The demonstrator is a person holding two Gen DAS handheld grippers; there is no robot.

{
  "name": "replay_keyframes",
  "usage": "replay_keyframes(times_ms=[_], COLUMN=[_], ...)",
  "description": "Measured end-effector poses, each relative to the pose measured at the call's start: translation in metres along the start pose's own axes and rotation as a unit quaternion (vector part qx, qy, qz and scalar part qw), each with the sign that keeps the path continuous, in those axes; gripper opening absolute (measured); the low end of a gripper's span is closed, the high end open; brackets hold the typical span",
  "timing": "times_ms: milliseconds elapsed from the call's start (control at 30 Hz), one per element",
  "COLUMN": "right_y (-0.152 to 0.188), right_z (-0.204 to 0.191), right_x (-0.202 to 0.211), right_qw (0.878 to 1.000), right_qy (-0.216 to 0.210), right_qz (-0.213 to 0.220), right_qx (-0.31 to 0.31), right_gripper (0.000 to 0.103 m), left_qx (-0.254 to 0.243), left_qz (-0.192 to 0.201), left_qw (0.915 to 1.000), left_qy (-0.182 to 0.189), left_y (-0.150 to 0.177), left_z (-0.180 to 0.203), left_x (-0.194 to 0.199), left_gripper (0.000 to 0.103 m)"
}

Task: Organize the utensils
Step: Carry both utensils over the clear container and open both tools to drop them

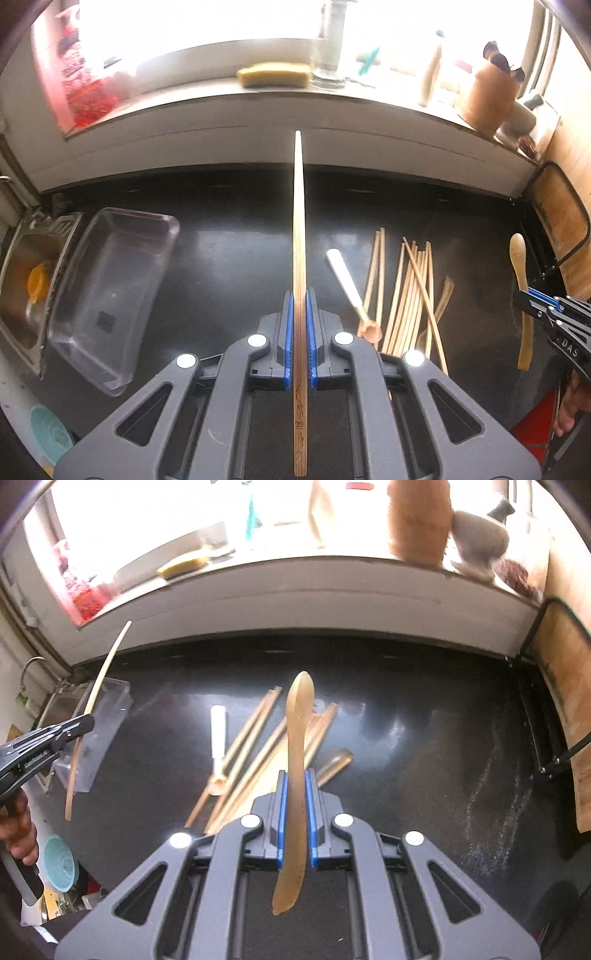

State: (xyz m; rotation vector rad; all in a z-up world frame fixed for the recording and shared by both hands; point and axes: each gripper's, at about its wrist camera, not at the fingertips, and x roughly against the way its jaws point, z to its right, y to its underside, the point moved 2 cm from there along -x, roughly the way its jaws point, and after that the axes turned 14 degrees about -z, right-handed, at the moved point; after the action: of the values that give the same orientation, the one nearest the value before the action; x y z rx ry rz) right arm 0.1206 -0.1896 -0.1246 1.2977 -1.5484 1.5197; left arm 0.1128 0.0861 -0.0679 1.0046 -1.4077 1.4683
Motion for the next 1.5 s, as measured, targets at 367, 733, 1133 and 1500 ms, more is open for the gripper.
replay_keyframes(times_ms=[367,733,1133,1500], right_y=[-0.023,-0.062,-0.090,-0.102], right_z=[-0.143,-0.311,-0.385,-0.398], right_x=[0.027,0.008,-0.050,-0.109], right_qw=[0.994,0.979,0.979,0.980], right_qy=[-0.062,-0.140,-0.163,-0.161], right_qz=[0.014,-0.005,-0.053,-0.099], right_qx=[0.094,0.148,0.112,0.061], right_gripper=[0.010,0.010,0.010,0.010], left_qx=[0.044,0.070,0.051,0.023], left_qz=[-0.014,-0.031,-0.073,-0.116], left_qw=[0.9988,0.9959,0.9949,0.9925], left_qy=[-0.018,-0.048,-0.047,-0.032], left_y=[0.020,0.021,0.010,0.000], left_z=[-0.094,-0.219,-0.290,-0.308], left_x=[0.036,0.042,0.000,-0.056], left_gripper=[0.006,0.006,0.006,0.006])
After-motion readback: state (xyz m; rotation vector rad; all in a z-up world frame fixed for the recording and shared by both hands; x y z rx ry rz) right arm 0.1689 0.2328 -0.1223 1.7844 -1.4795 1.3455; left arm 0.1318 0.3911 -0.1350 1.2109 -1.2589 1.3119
